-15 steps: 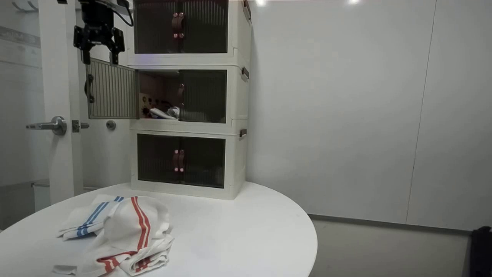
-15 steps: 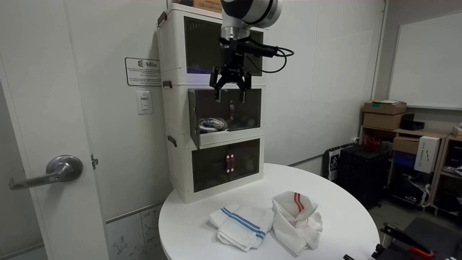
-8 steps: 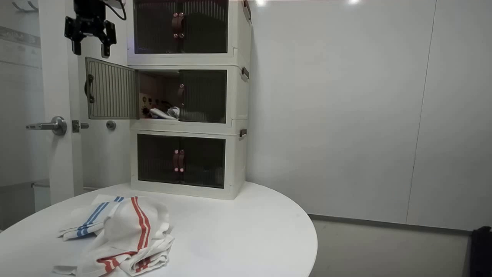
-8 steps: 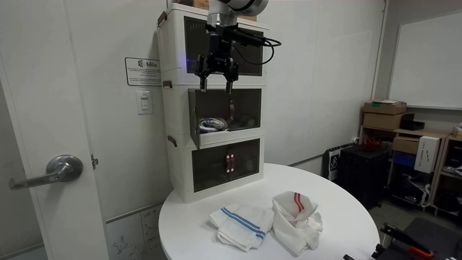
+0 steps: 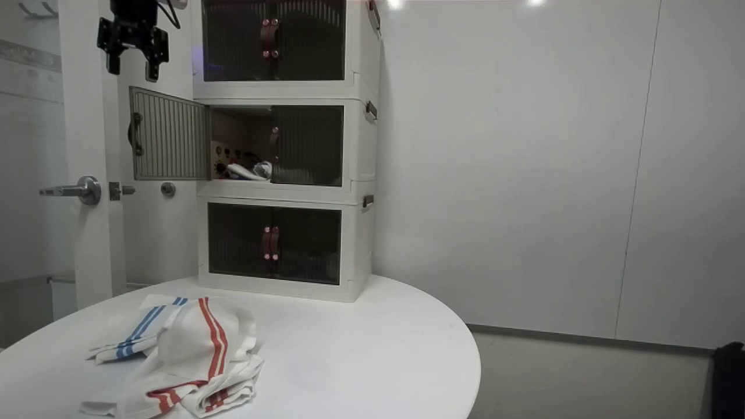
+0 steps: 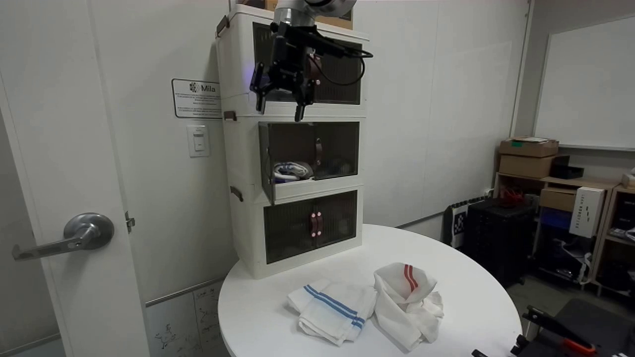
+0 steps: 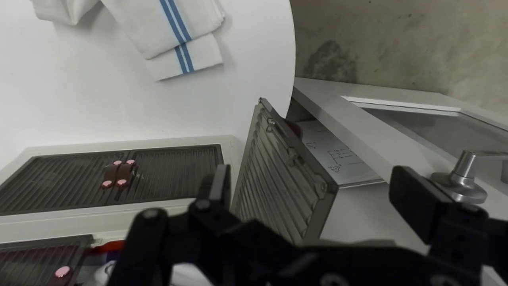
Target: Close the door to the middle compartment
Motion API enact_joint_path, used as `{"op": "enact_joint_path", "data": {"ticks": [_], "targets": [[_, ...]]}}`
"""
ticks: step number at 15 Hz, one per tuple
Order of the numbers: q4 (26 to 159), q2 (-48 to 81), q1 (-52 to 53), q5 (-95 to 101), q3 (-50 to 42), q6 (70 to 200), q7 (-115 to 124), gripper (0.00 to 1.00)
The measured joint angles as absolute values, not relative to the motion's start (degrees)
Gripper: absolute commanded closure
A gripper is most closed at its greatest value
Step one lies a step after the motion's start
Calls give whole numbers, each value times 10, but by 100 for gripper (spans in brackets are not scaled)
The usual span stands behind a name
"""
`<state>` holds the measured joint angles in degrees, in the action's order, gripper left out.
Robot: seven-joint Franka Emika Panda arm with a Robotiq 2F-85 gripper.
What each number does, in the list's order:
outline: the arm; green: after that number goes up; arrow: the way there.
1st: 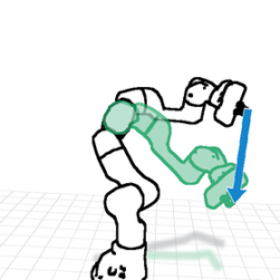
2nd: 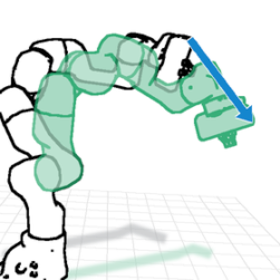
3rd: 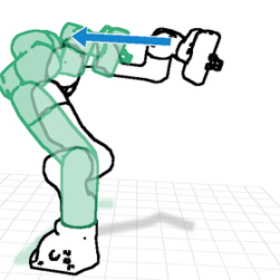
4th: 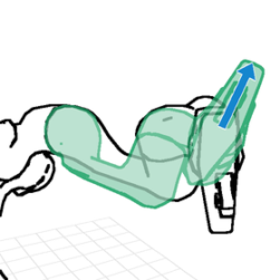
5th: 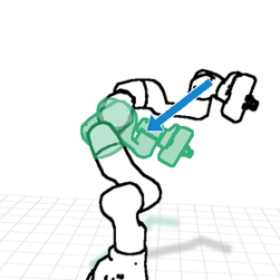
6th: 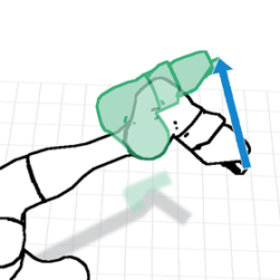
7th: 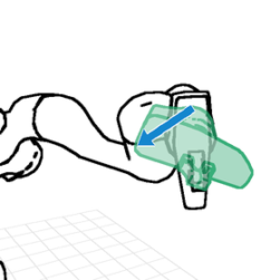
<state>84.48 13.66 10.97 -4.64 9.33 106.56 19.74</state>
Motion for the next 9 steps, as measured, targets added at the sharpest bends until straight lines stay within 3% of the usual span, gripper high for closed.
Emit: {"op": "enact_joint_path", "data": {"ticks": [9], "targets": [[811, 203, 158, 57, 81, 1066, 314, 0]]}}
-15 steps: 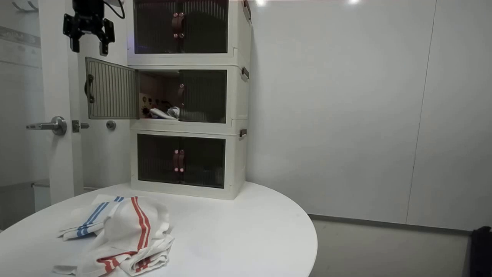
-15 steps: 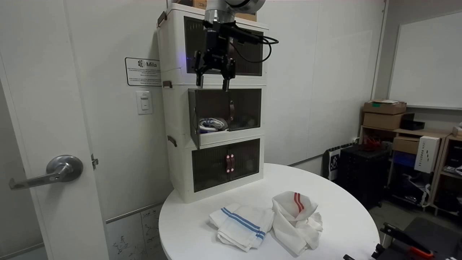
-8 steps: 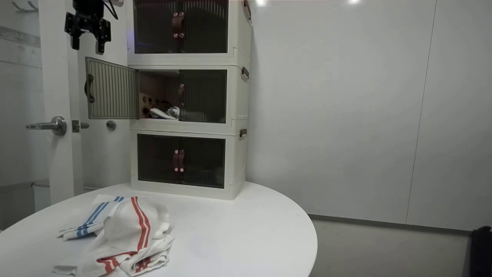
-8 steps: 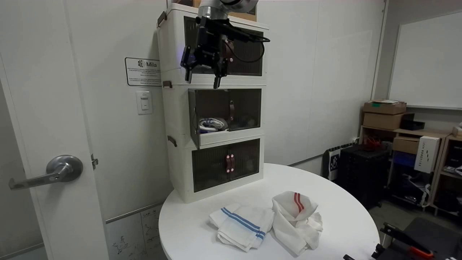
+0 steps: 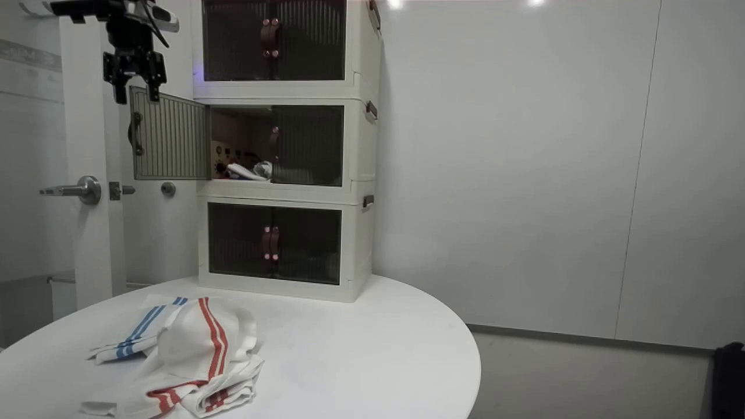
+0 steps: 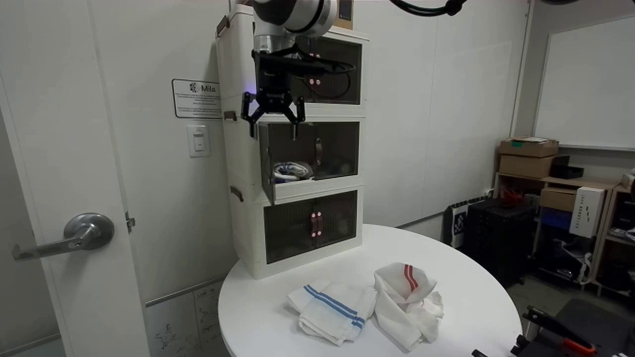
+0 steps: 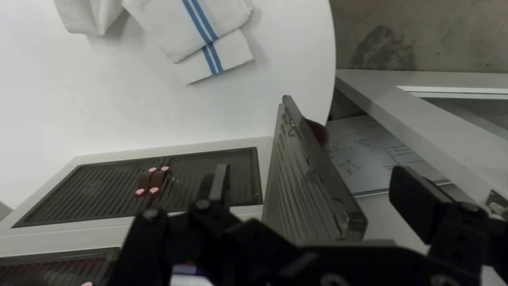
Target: Close the door to the middle compartment
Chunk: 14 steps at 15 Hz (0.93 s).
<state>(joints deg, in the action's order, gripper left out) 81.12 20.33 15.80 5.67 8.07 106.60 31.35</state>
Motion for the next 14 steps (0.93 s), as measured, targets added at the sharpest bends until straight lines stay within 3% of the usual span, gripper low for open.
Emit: {"op": "enact_joint_path", "data": {"ticks": [14], "targets": [[802, 220, 205, 318, 21, 1052, 485, 0]]}}
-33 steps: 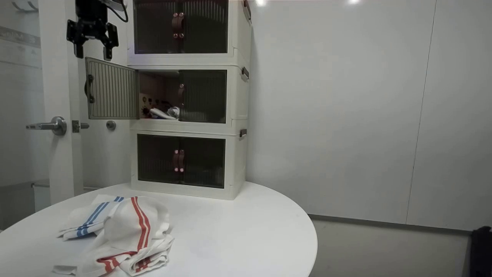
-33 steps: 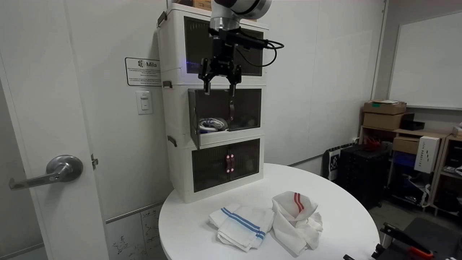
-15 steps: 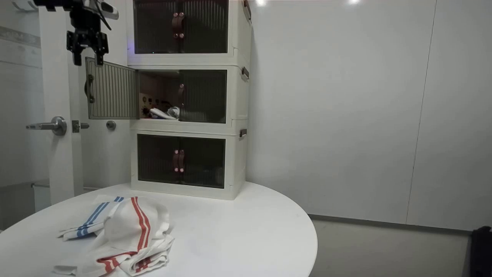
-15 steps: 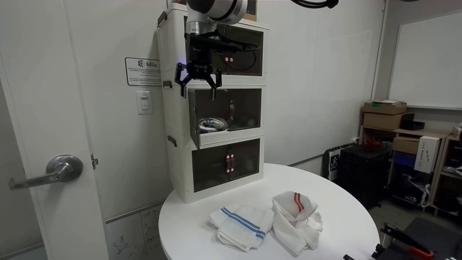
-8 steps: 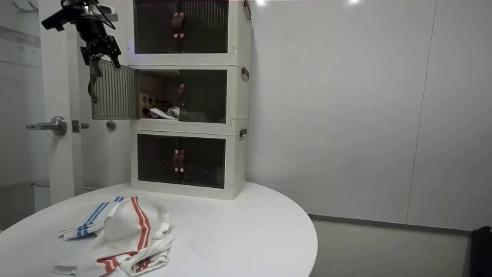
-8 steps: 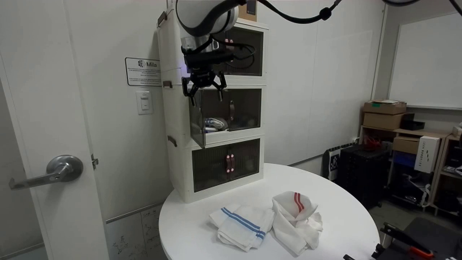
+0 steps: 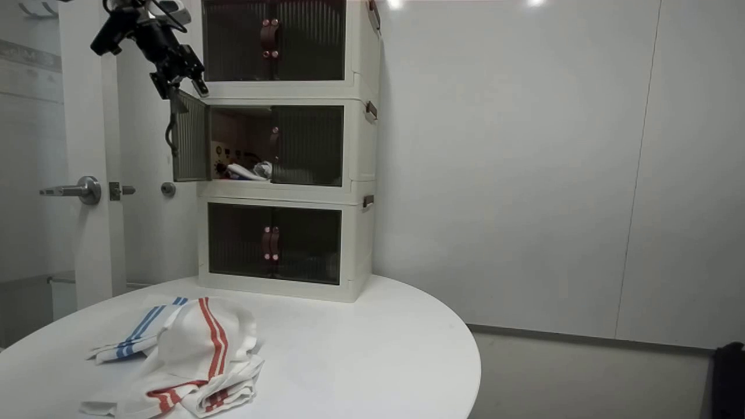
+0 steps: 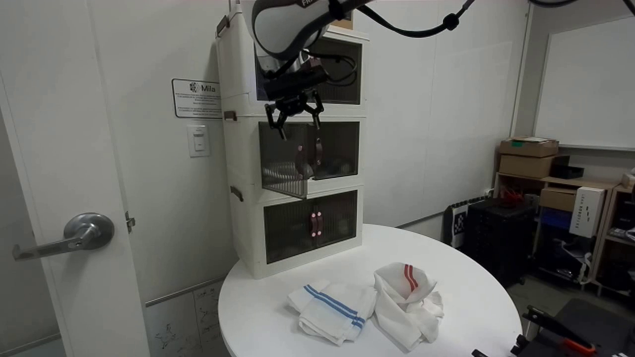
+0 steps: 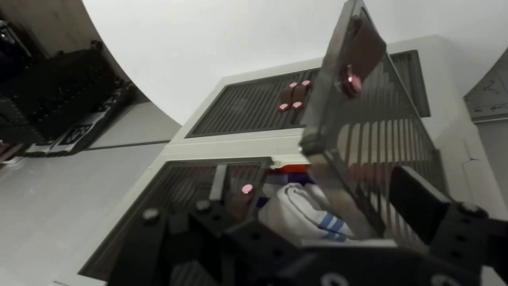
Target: Close the door to the middle compartment
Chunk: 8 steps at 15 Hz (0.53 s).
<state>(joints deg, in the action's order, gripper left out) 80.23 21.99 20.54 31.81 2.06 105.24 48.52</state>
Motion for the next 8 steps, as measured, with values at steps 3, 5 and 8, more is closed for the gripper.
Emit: {"op": "enact_joint_path", "data": {"ticks": [3, 5, 8], "targets": [[802, 220, 205, 364, 8, 1046, 529, 0], [802, 220, 205, 404, 1, 1046, 570, 0], [802, 221, 203, 456, -5, 1041, 632, 0]]}}
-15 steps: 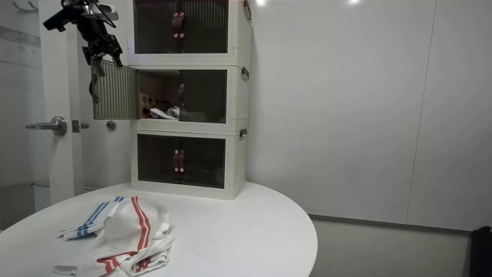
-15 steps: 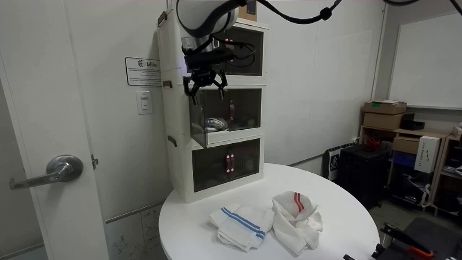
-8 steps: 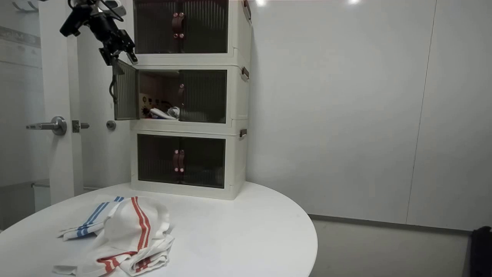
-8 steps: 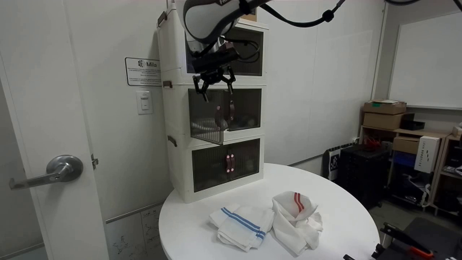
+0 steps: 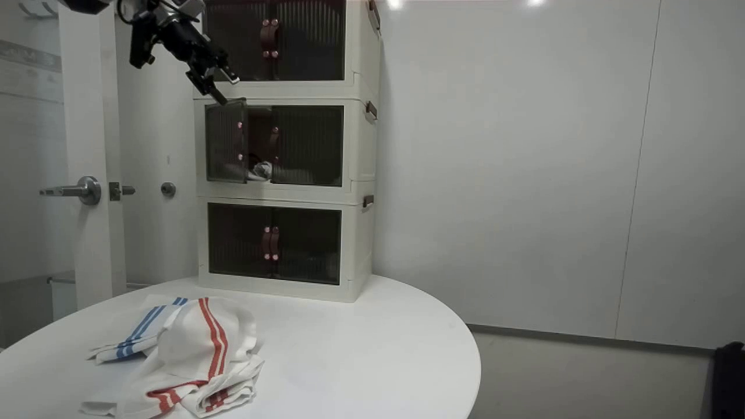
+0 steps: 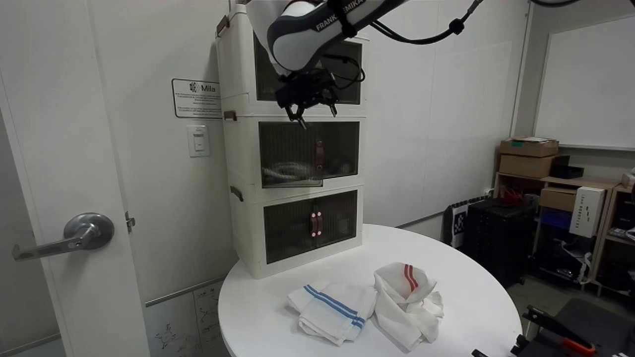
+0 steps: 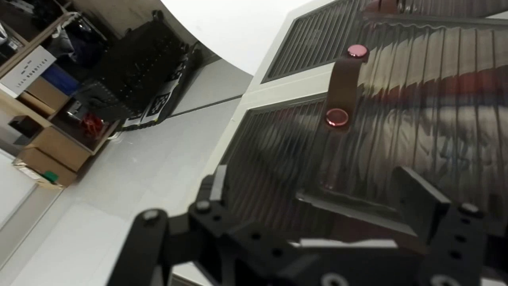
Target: Close the door to the middle compartment
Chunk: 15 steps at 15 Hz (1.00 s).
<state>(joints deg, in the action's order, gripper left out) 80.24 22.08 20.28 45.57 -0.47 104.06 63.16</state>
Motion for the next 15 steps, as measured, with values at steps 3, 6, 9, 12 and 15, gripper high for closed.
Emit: {"op": "enact_joint_path", "data": {"ticks": [3, 6, 9, 12, 15], "targets": [[802, 221, 193, 455, -1, 1037, 647, 0], [801, 220, 163, 381, 19, 1064, 601, 0], [799, 220, 134, 301, 25, 1112, 519, 0], [794, 223, 107, 216, 26, 1146, 417, 0], [785, 235, 88, 150, 25, 1151, 322, 0]]}}
